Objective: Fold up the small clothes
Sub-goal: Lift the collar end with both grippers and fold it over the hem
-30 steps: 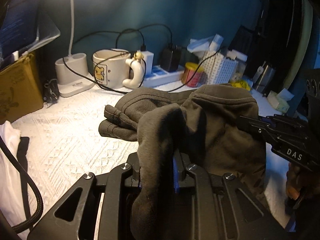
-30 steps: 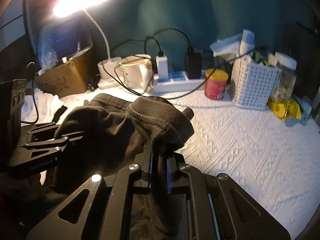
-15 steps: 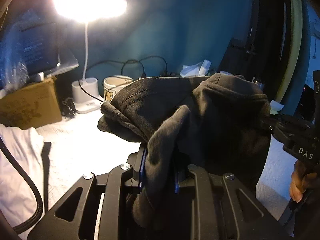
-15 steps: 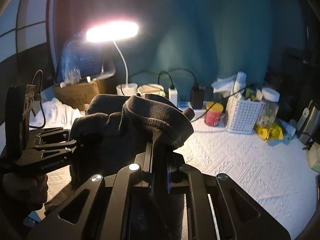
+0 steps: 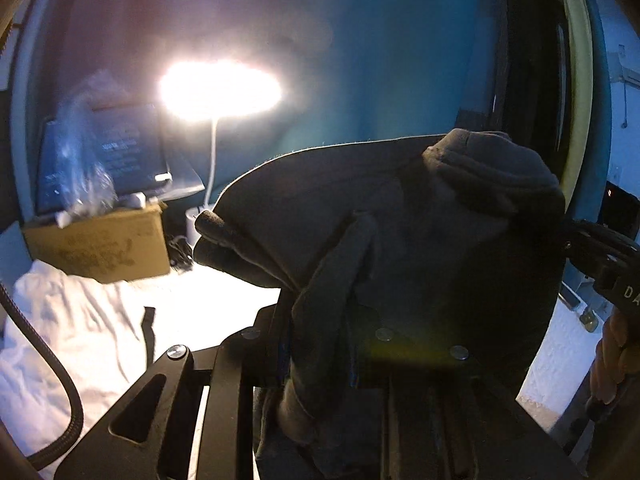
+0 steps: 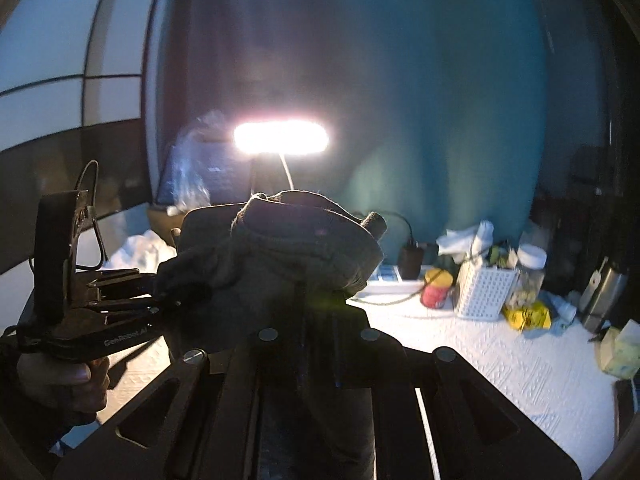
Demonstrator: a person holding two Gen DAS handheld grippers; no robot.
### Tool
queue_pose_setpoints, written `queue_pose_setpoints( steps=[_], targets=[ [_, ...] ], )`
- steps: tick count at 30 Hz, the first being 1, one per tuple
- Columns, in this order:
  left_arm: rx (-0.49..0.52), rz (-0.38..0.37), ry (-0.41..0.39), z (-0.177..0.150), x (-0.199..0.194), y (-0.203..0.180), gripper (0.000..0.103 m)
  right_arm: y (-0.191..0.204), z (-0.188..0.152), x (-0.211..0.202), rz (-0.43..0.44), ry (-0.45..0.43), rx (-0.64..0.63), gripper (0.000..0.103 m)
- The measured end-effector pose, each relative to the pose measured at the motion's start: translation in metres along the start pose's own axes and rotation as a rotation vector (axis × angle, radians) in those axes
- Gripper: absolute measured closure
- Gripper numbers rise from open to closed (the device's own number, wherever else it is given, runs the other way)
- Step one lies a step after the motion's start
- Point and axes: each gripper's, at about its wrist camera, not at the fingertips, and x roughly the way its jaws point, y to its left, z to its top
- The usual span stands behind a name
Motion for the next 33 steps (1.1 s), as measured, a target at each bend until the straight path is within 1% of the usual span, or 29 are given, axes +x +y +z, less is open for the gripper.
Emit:
queue_pose_setpoints(
  steps=[11,21,27,31,33],
  targets=[
    [0.009,0.057,-0.111,0.009,-0.061,0.01,0.084,0.04,0.022,-0.04,0.043,-0.11,-0.067,0.092],
    [0.0,0.129,-0.196,0.015,-0.111,0.035,0.084,0.081,0.04,-0.057,0.102,-0.183,-0.125,0.092],
    [-0.01,0.178,-0.224,0.013,-0.135,0.05,0.084,0.107,0.045,-0.062,0.15,-0.202,-0.147,0.092],
    [-0.011,0.21,-0.224,0.009,-0.149,0.056,0.084,0.129,0.046,-0.068,0.189,-0.209,-0.168,0.092],
    [-0.014,0.223,-0.219,0.004,-0.148,0.063,0.084,0.14,0.045,-0.071,0.208,-0.214,-0.181,0.092]
  ],
)
